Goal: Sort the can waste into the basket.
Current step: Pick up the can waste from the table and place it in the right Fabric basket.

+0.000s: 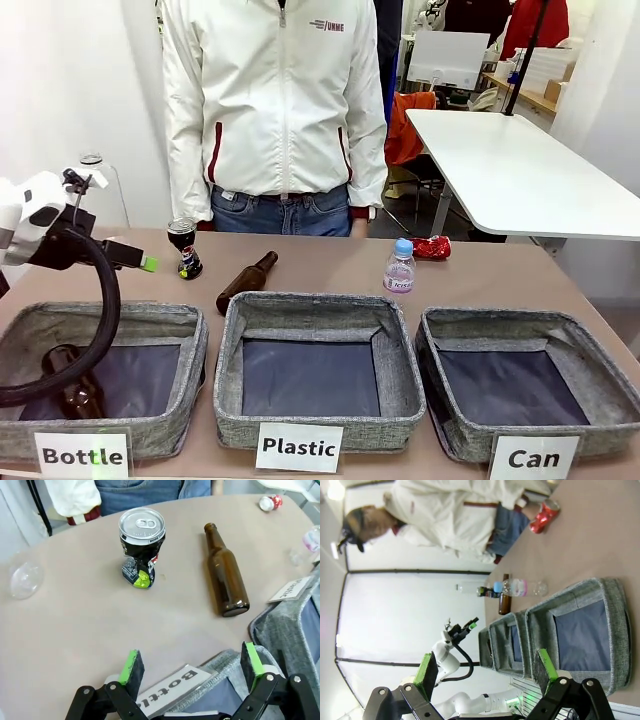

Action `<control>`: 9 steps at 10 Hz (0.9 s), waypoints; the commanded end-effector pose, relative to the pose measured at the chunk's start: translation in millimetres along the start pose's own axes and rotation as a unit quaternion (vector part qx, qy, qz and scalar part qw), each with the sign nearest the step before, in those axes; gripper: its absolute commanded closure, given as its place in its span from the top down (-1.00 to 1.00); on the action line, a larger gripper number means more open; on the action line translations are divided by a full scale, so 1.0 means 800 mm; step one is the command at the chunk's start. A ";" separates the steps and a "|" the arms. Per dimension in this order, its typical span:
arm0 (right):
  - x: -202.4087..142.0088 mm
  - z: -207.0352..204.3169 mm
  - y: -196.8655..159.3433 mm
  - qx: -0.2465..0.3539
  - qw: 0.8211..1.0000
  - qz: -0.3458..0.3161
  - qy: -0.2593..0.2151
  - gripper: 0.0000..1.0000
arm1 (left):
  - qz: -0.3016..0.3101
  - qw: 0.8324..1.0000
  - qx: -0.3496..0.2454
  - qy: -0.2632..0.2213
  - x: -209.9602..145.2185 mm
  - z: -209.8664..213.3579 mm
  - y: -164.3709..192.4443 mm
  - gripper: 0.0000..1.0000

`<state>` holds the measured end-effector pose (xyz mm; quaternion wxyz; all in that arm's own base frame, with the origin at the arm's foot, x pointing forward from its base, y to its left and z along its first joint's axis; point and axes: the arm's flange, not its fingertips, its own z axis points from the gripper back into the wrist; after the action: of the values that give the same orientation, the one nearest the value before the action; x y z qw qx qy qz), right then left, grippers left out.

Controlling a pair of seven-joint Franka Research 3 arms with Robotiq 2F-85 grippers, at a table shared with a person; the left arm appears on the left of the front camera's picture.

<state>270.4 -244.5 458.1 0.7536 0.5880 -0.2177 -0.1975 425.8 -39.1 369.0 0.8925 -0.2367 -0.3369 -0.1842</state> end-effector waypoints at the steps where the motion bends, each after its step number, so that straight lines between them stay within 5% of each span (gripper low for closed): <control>1: 0.002 0.000 0.007 0.010 1.000 -0.008 -0.005 1.00 | -0.006 0.999 -0.017 0.034 0.020 -0.038 0.019 1.00; 9: 0.002 0.000 0.007 0.010 1.000 -0.008 -0.005 1.00 | -0.015 0.999 -0.040 0.023 0.021 -0.097 0.035 1.00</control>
<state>270.4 -244.4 458.1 0.7535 0.5881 -0.2175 -0.1974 485.0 -60.5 325.5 0.8932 -0.2592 -0.2987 -0.2140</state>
